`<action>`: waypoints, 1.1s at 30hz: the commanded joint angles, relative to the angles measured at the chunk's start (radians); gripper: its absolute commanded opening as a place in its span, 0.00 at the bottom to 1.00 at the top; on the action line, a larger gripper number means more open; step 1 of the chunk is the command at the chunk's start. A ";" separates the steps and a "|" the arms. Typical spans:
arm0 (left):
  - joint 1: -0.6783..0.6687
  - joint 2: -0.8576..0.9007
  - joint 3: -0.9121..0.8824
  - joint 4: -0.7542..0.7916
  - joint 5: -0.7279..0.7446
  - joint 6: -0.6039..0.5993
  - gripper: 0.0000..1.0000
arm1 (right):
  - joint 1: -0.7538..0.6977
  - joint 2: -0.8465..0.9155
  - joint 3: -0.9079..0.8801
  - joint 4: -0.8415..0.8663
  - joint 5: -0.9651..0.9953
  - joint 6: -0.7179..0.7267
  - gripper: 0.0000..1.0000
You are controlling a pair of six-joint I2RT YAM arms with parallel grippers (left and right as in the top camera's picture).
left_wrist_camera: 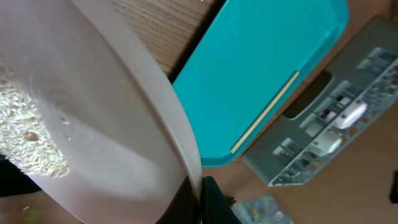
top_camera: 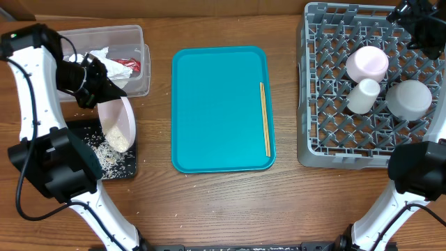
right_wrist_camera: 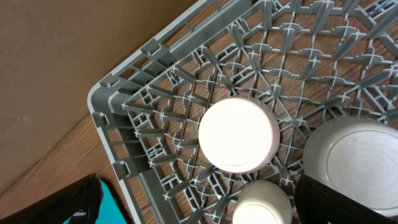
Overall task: Sort waste into correct bins and load items into the dishwasher
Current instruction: 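Tilt the plate with the left gripper to pour rice onto the black tray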
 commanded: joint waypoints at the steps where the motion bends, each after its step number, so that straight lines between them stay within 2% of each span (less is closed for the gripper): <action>1: 0.035 -0.014 -0.002 -0.003 0.077 0.043 0.04 | -0.002 -0.010 0.009 0.003 -0.002 0.008 1.00; 15: 0.130 -0.014 -0.003 -0.004 0.161 0.027 0.04 | -0.002 -0.010 0.009 0.003 -0.002 0.008 1.00; 21: 0.183 -0.014 -0.021 -0.004 0.266 0.027 0.04 | -0.002 -0.010 0.009 0.003 -0.002 0.008 1.00; 25: 0.221 -0.014 -0.082 -0.004 0.279 0.035 0.04 | -0.002 -0.010 0.009 0.003 -0.002 0.008 1.00; 28: 0.279 -0.014 -0.169 -0.004 0.345 0.086 0.04 | -0.002 -0.010 0.009 0.003 -0.002 0.008 1.00; 33: 0.358 -0.014 -0.209 -0.004 0.346 0.112 0.04 | -0.002 -0.010 0.009 0.003 -0.002 0.008 1.00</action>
